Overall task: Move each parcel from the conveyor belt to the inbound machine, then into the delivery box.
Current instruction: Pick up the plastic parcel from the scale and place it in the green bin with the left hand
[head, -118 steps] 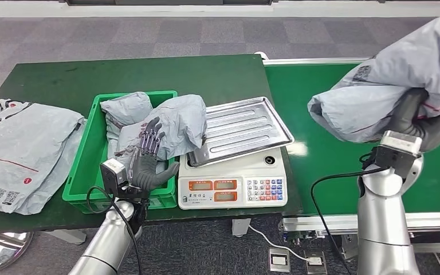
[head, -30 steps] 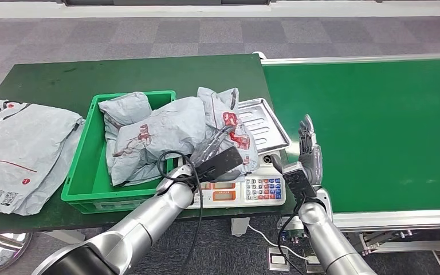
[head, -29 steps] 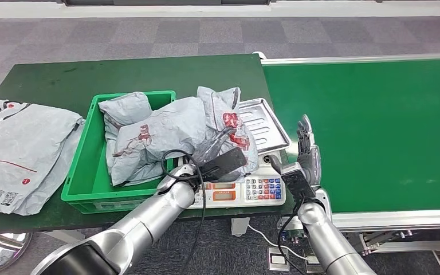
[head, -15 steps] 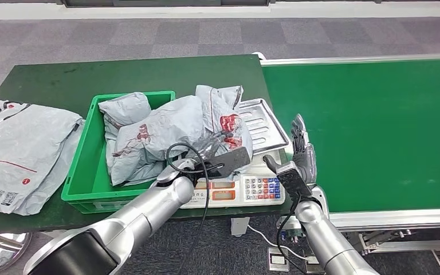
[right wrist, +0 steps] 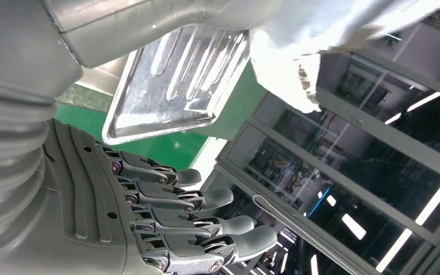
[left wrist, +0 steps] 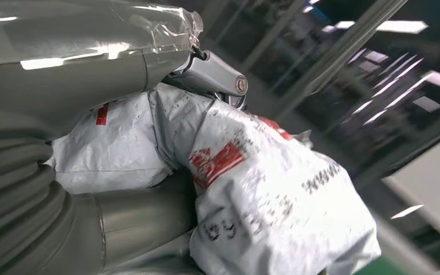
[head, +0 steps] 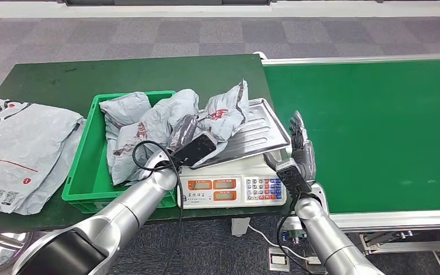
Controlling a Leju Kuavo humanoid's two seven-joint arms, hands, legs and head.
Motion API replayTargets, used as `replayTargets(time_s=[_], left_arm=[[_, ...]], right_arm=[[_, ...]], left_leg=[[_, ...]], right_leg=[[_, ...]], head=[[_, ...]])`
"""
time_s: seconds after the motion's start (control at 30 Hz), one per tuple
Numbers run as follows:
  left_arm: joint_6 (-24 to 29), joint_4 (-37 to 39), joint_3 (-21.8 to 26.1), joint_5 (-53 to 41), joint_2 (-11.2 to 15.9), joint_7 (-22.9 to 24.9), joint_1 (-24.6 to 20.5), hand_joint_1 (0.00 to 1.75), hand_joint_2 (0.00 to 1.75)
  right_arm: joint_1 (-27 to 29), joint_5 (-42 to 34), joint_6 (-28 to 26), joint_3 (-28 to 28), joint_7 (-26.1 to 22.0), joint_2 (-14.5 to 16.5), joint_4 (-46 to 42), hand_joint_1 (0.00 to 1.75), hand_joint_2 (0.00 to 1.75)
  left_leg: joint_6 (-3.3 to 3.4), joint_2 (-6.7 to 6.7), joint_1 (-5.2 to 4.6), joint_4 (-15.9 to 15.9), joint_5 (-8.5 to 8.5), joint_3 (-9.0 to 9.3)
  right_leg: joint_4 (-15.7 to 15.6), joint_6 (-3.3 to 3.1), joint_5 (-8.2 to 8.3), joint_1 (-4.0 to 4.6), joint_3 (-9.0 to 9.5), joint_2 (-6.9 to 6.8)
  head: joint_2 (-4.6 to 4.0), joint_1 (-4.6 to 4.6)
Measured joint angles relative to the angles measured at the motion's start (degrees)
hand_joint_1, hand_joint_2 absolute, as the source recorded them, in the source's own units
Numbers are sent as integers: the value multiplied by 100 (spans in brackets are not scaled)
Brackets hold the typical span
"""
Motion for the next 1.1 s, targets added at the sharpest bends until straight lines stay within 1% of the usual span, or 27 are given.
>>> replayTargets(time_s=[0.07,0.1,0.2,0.27,0.4,0.47,0.57,0.73,0.83,0.9,0.97,1.0,1.03,1.07,1.1], left_arm=[[264,-217,141,137,2,-500,115,175,175],[434,-393,209,194,9,-667,199,175,175],[1057,-1325,329,273,94,-843,565,175,175],[1311,-2096,464,-51,154,-863,843,175,175],[1365,-3835,1255,-1213,154,-881,1413,175,175],[1365,-4348,1580,-1375,141,-873,1526,175,175],[1365,-4915,1884,-1424,137,-867,1705,175,175],[1365,-5424,2124,-1501,131,-869,1857,175,175],[1365,-5716,2322,-1707,118,-869,1934,175,175],[1365,-6019,2619,-1967,103,-869,1998,175,175],[1360,-6242,3024,-2304,102,-854,2040,175,175],[1327,-6262,3246,-2501,116,-787,2047,175,175],[1224,-6120,3449,-2723,170,-610,2013,175,175],[999,-5802,3598,-2971,263,-283,1935,175,175],[621,-5311,3684,-3260,401,194,1826,175,175]], right_arm=[[-39,-13,-3,38,0,-1,25,0,175],[-54,-18,-8,50,0,-2,36,0,175],[-75,-74,-56,66,0,-6,66,0,175],[-75,-105,-98,72,0,-17,80,0,175],[-36,-123,-162,73,0,-57,96,0,175],[-15,-138,-177,73,0,-68,96,0,175],[-11,-155,-182,73,0,-81,96,0,175],[-10,-157,-182,74,0,-89,96,0,175],[1,-157,-188,74,-1,-97,96,0,175],[32,-152,-207,74,0,-116,95,0,175],[109,-90,-217,73,0,-148,84,0,175],[163,-34,-208,70,0,-169,71,0,175],[234,29,-194,64,0,-189,47,0,175],[304,78,-171,58,1,-213,15,0,175],[363,108,-147,52,1,-236,-15,0,175]], left_leg=[[0,2,0,0,0,0],[0,2,0,0,0,0],[-2,2,1,0,-2,0],[-4,1,1,0,-3,-1],[-10,12,2,-1,-10,-1],[-10,14,2,-1,-11,-1],[-9,11,4,-1,-11,-1],[-9,10,4,-1,-10,-1],[-9,11,4,-1,-10,-1],[-9,11,4,-1,-10,-1],[-9,10,4,-1,-12,0],[-9,10,4,-1,-14,1],[-9,8,4,-1,-16,4],[-8,5,4,-2,-19,9],[-8,3,4,-4,-20,17]], right_leg=[[0,0,0,0,-1,1],[0,0,0,0,-1,1],[0,0,0,1,-2,1],[1,-2,-2,2,-2,0],[1,-3,-5,2,-9,13],[0,-2,-6,2,-10,15],[0,-2,-7,4,-9,11],[1,-2,-6,4,-6,10],[1,-2,-6,4,-6,11],[1,-2,-7,4,-6,12],[-1,-4,-10,4,-7,11],[-3,-5,-14,4,-9,10],[-4,-7,-19,4,-8,7],[-5,-6,-25,4,-4,4],[-5,-6,-31,3,4,0]], head=[[0,0],[0,0],[0,0],[0,0],[0,1],[0,0],[0,0],[0,0],[0,0],[0,0],[0,0],[0,0],[0,0],[0,-1],[0,0]])
